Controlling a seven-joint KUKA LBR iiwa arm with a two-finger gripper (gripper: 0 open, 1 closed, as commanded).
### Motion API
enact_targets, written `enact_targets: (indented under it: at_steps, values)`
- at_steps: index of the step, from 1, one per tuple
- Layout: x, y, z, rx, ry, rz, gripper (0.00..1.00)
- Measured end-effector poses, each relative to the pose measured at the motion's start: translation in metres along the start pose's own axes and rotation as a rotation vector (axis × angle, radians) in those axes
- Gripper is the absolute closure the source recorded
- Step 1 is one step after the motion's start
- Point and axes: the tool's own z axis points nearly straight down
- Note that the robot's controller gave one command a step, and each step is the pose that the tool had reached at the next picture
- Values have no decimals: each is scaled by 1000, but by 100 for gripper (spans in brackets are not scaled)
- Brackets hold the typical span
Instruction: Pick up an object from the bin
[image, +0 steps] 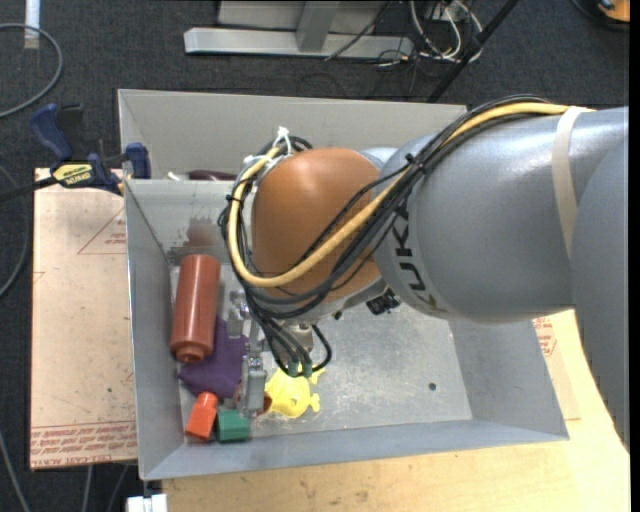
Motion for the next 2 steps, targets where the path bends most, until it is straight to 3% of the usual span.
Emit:
enact_targets:
  at_steps: [1,2]
  values:
    - [-2,-1,-5,-2,-7,5,0]
    - [-3,-2,41,-5,-12,-21,0]
